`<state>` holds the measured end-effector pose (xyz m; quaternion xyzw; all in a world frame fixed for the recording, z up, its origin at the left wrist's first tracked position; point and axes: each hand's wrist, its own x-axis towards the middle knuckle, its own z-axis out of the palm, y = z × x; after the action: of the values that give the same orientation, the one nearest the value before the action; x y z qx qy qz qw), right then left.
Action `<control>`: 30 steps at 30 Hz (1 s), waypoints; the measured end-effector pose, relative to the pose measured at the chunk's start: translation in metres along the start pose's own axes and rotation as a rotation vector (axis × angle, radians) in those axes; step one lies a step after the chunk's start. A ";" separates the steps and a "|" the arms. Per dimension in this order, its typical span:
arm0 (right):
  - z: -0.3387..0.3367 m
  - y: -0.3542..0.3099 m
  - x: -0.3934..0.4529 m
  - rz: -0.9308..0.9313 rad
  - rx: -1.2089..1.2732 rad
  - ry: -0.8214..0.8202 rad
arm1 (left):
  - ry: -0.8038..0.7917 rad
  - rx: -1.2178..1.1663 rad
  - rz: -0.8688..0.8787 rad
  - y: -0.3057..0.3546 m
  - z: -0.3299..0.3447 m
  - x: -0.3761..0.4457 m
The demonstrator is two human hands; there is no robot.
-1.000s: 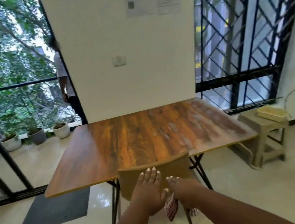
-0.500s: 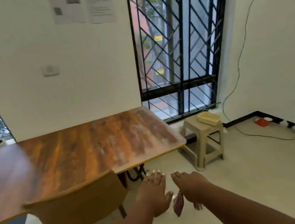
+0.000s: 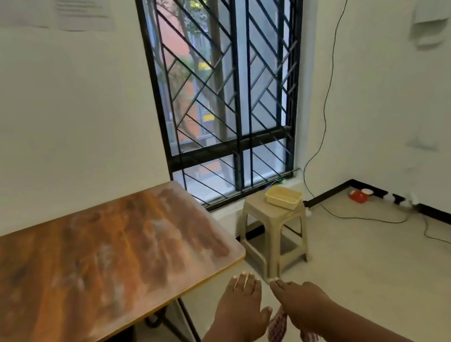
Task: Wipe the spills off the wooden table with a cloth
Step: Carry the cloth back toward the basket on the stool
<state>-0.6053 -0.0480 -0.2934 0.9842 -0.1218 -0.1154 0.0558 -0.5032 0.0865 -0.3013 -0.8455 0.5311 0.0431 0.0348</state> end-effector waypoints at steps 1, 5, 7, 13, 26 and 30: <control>-0.002 0.010 0.012 0.019 0.004 0.001 | 0.012 0.002 0.010 -0.004 -0.002 0.019; -0.011 0.046 0.059 0.108 0.039 0.005 | 0.001 0.035 0.056 -0.021 -0.013 0.082; -0.019 0.063 0.079 0.143 0.048 0.010 | -0.006 0.049 0.068 -0.029 -0.020 0.110; -0.019 0.123 0.132 0.195 0.056 0.020 | -0.060 0.050 0.123 -0.036 -0.027 0.191; 0.001 0.306 0.257 0.136 0.101 0.004 | -0.088 0.025 0.100 -0.016 -0.049 0.405; 0.002 0.359 0.301 0.092 0.064 -0.043 | -0.097 -0.018 0.058 -0.008 -0.055 0.466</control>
<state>-0.4031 -0.4698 -0.3096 0.9762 -0.1717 -0.1298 0.0269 -0.2920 -0.3329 -0.2981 -0.8269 0.5528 0.0899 0.0514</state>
